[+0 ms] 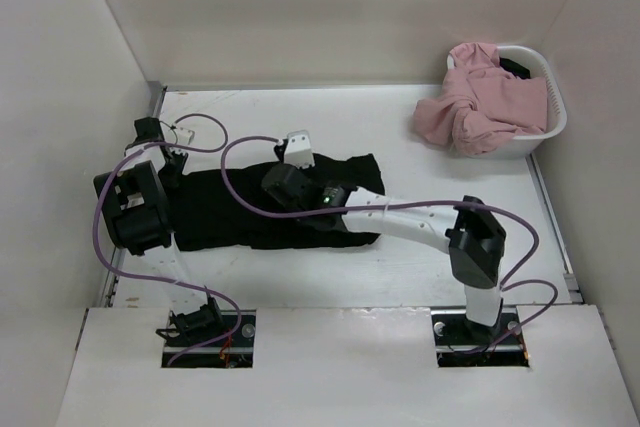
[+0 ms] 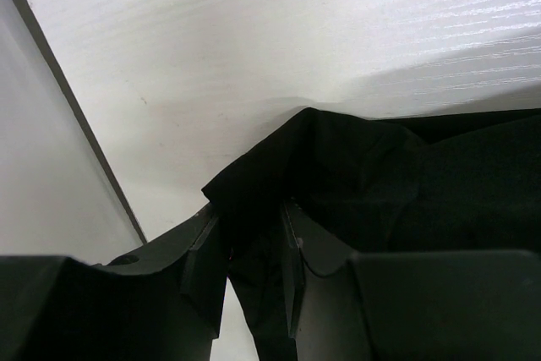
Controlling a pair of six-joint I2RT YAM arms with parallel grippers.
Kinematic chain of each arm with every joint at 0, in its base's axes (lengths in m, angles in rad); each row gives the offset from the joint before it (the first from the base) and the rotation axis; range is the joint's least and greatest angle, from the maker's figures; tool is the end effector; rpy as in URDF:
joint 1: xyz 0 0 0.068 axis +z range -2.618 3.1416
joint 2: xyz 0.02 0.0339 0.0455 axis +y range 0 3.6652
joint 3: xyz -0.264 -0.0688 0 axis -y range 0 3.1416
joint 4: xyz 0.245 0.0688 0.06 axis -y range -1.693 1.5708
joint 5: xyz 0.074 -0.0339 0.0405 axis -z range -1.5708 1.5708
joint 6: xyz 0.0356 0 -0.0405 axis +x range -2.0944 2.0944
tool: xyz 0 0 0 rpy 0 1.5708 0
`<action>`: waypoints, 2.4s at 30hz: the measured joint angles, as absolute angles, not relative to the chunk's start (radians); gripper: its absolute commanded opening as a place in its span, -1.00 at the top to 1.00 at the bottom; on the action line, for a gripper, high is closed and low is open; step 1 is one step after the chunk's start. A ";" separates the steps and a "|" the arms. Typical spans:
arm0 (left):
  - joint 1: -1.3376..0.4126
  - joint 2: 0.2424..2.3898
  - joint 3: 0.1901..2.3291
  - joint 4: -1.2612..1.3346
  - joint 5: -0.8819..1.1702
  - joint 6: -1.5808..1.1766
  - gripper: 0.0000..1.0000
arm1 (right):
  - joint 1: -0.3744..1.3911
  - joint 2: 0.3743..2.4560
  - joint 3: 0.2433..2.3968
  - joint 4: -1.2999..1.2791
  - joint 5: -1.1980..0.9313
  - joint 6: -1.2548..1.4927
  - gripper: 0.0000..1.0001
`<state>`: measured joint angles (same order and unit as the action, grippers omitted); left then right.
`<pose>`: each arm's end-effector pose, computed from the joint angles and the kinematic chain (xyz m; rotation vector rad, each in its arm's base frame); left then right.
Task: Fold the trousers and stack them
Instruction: Fold the trousers
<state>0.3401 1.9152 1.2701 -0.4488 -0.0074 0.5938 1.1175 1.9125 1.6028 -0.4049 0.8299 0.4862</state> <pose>0.3688 0.1308 0.1653 0.3395 2.6814 0.3047 0.2137 0.3788 0.2805 -0.2374 2.0153 0.0430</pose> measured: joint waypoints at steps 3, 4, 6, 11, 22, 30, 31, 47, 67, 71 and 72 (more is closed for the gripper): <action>0.340 1.915 1.270 -0.448 -0.009 0.593 0.47 | 1.156 1.913 1.601 -0.377 0.767 0.459 0.17; 0.340 1.915 1.270 -0.448 -0.009 0.591 0.47 | 1.162 1.913 1.597 -0.366 0.726 0.448 -0.13; 0.340 1.915 1.270 -0.448 -0.009 0.590 0.47 | 1.164 1.913 1.581 -0.334 0.634 0.441 -0.51; 0.341 1.916 1.271 -0.448 -0.011 0.589 0.39 | 1.149 1.890 1.528 -0.253 0.382 0.415 -0.65; 0.360 1.890 1.338 -0.501 -0.023 0.561 -0.30 | 0.825 1.319 1.145 -0.132 0.371 0.555 1.00; 0.207 1.645 1.513 -0.583 -0.016 0.493 -0.34 | 0.789 1.502 0.795 -0.149 0.240 0.715 1.00; 0.146 1.604 1.513 -0.596 -0.008 0.487 -0.33 | 0.786 1.519 0.762 -0.148 0.234 0.747 1.00; -0.511 1.603 1.106 -0.734 0.224 0.366 -0.20 | 0.704 1.210 0.586 -0.040 0.269 0.993 -0.03; -0.498 1.672 1.074 -0.596 0.156 0.351 -0.24 | 0.503 1.527 0.574 0.267 0.036 0.999 0.48; -0.488 1.671 1.075 -0.591 0.157 0.350 -0.27 | 0.496 1.523 0.552 0.276 -0.019 1.029 1.00; -0.481 1.670 1.076 -0.591 0.162 0.350 -0.30 | 0.485 1.495 0.536 0.271 -0.035 1.036 1.00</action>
<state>-0.4812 1.6699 1.0763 -0.5915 0.1623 0.3496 0.4854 1.4948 0.5358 0.2707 -0.0345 1.0355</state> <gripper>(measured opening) 0.627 0.057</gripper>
